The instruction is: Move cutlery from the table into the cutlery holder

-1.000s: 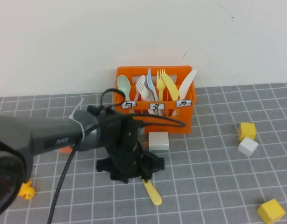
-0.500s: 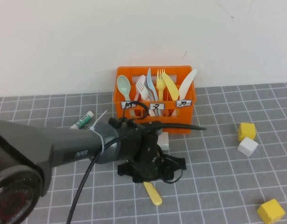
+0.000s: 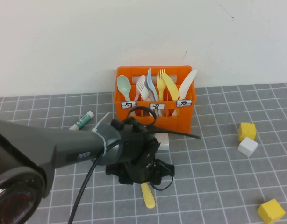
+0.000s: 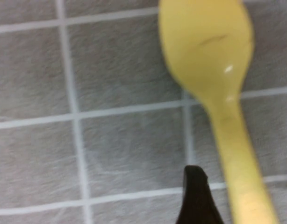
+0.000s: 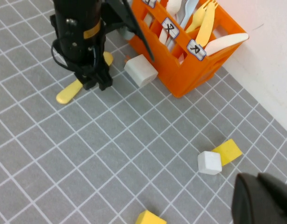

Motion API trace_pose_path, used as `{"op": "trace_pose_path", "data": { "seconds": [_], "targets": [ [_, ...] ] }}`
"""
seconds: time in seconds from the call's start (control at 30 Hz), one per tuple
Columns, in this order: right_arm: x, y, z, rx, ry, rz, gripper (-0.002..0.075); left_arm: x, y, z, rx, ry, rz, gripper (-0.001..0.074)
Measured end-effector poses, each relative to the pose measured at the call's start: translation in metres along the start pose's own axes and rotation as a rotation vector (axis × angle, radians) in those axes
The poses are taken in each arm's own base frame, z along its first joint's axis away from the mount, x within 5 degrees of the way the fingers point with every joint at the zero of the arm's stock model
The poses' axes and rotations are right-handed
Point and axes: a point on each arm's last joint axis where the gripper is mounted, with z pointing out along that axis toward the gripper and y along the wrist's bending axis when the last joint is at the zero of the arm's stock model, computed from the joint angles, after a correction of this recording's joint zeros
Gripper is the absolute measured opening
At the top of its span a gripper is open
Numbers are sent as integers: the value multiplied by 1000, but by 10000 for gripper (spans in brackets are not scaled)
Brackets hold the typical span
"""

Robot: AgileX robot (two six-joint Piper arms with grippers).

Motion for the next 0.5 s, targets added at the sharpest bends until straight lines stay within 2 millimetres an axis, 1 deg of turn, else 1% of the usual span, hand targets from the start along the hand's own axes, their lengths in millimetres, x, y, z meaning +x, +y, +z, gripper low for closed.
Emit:
{"op": "trace_pose_path", "data": {
  "seconds": [0.1, 0.2, 0.5],
  "targets": [
    [0, 0, 0, 0, 0, -6, 0, -2, -2, -2, 24, -15, -20, 385],
    [0, 0, 0, 0, 0, -8, 0, -1, 0, -1, 7, -10, -12, 385],
    [0, 0, 0, 0, 0, -12, -1, 3, 13, 2, -141, 42, 59, 385]
  ]
}}
